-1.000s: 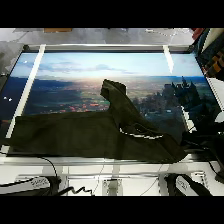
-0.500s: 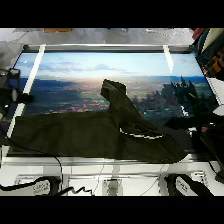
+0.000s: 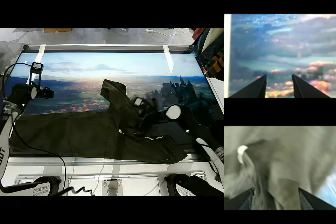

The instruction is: Fold the clothes and pants, and hang the long-sleeved shirts on hangers.

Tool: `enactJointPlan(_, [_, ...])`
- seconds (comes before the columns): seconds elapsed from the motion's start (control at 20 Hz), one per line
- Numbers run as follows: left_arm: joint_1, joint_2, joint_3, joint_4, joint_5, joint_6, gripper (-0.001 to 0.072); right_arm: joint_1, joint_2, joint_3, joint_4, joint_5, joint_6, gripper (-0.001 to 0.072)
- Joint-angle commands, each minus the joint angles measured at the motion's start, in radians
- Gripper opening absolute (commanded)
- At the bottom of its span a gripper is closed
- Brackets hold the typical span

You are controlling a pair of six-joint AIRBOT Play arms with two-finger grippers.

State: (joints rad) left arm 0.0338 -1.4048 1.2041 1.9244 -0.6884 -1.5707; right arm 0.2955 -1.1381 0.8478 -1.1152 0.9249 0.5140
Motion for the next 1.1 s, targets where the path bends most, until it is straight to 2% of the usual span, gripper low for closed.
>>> enactJointPlan(0.0, [-0.011, 0.000, 0.001, -0.004, 0.003, -0.001, 0.0351, 0.113, -0.017, 0.001, -0.026, -0.025, -0.046, 0.0624])
enactJointPlan(0.35, [-0.011, 0.000, 0.001, -0.004, 0.003, -0.001, 0.0351, 0.112, 0.039, 0.027, -0.013, 0.027, -0.025, 0.0622])
enactJointPlan(0.5, [-0.011, 0.000, 0.001, -0.004, 0.003, -0.001, 0.0351, 0.113, 0.053, 0.069, 0.014, 0.126, 0.049, 0.0622])
enactJointPlan(0.75, [-0.011, 0.000, 0.001, -0.005, -0.009, -0.001, 0.0351, 0.113, 0.051, 0.039, 0.026, 0.265, 0.100, 0.0624])
enactJointPlan(0.95, [-0.011, 0.000, 0.000, -0.005, -0.012, -0.001, 0.0351, 0.113, 0.050, -0.057, 0.006, 0.232, 0.107, 0.0624])
enactJointPlan(1.05, [-0.011, -0.001, 0.000, -0.005, -0.012, -0.001, 0.0351, 0.113, 0.050, -0.105, -0.016, 0.131, 0.106, 0.0623])
